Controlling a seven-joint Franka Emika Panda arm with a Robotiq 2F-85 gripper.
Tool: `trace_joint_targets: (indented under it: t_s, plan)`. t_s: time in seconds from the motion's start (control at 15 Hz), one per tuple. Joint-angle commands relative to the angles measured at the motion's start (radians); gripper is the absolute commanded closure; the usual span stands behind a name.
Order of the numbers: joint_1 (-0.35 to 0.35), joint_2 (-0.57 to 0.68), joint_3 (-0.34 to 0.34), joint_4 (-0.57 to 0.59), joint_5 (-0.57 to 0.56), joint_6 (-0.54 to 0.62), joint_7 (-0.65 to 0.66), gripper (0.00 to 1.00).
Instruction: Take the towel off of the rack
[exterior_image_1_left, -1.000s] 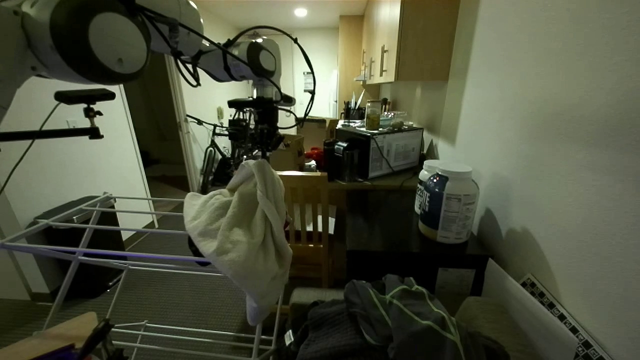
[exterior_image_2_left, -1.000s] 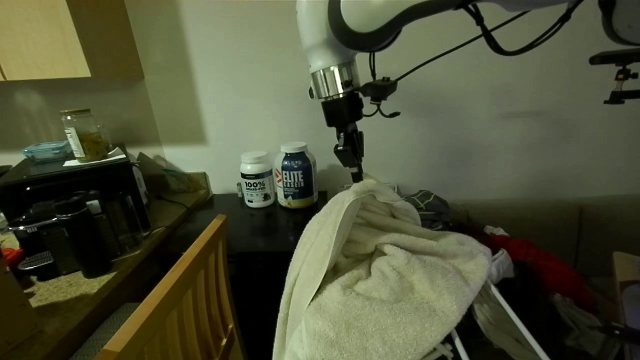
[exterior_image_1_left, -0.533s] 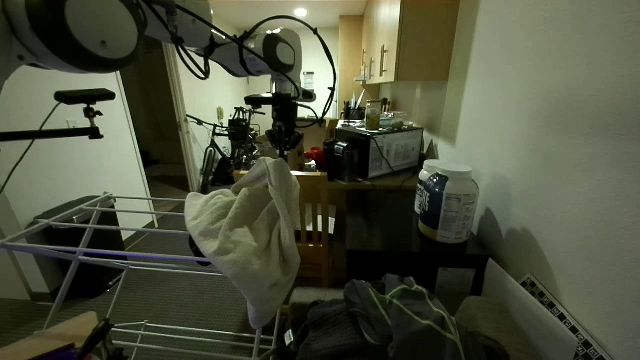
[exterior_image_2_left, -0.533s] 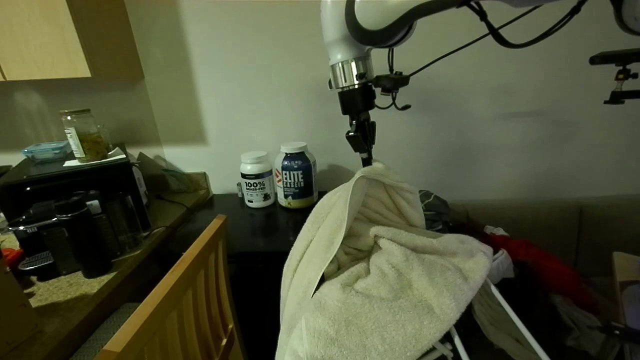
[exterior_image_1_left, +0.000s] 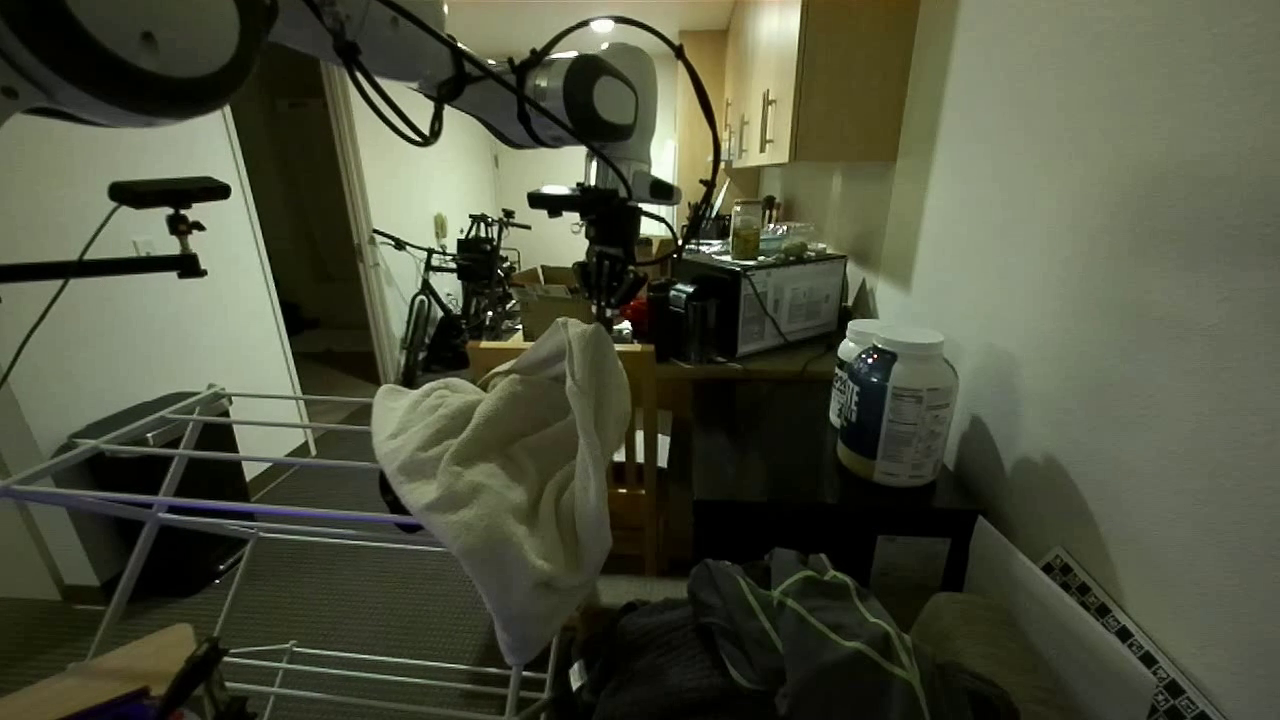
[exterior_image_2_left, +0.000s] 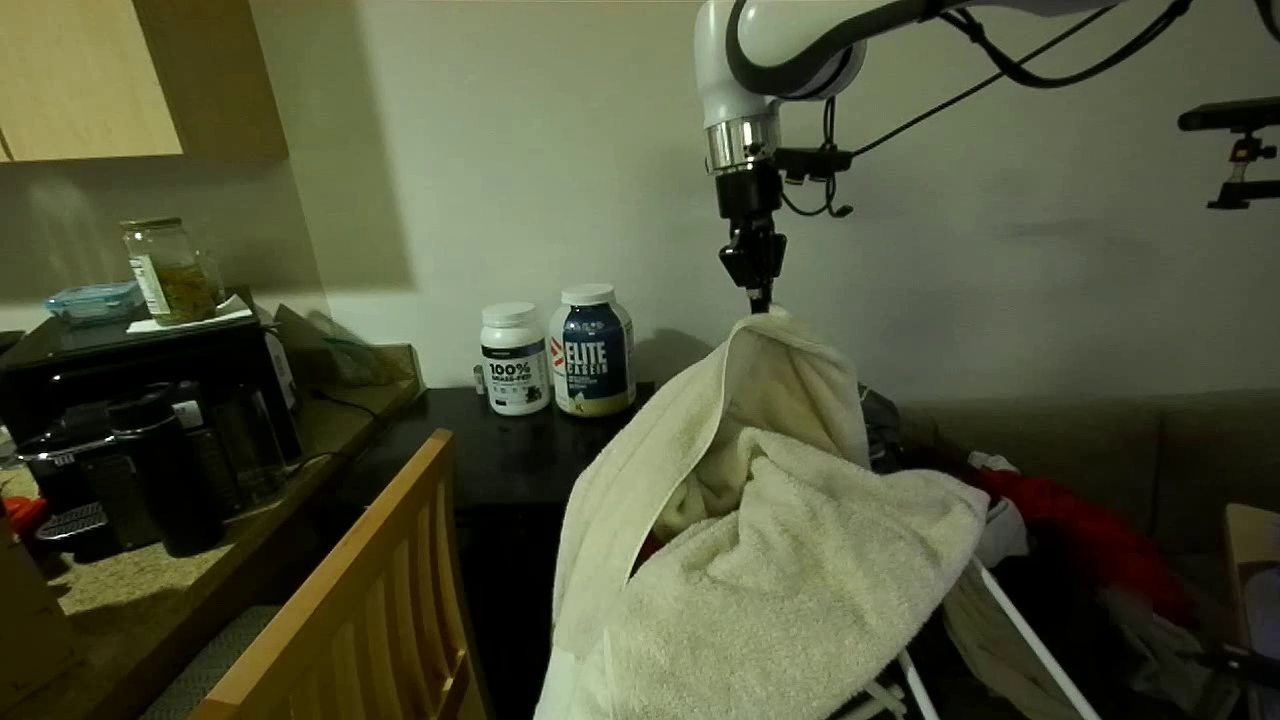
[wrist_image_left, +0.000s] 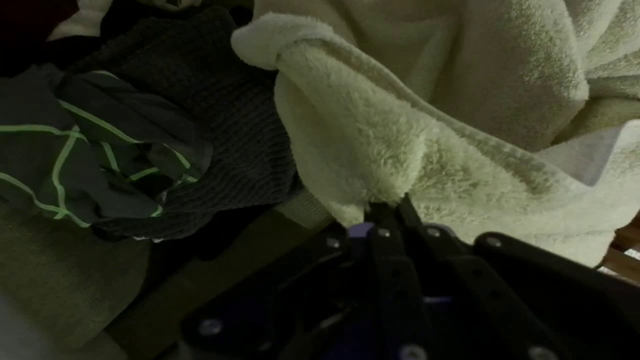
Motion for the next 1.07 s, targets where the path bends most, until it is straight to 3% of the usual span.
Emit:
trace_joint_targets:
  t_s: [0.0,1.0]
  plan:
    - [-0.044,-0.084,-0.025,-0.094,0.044,0.04,0.006,0.99]
    - [-0.155,-0.205,-0.081,-0.095,0.126,0.04,-0.049,0.99]
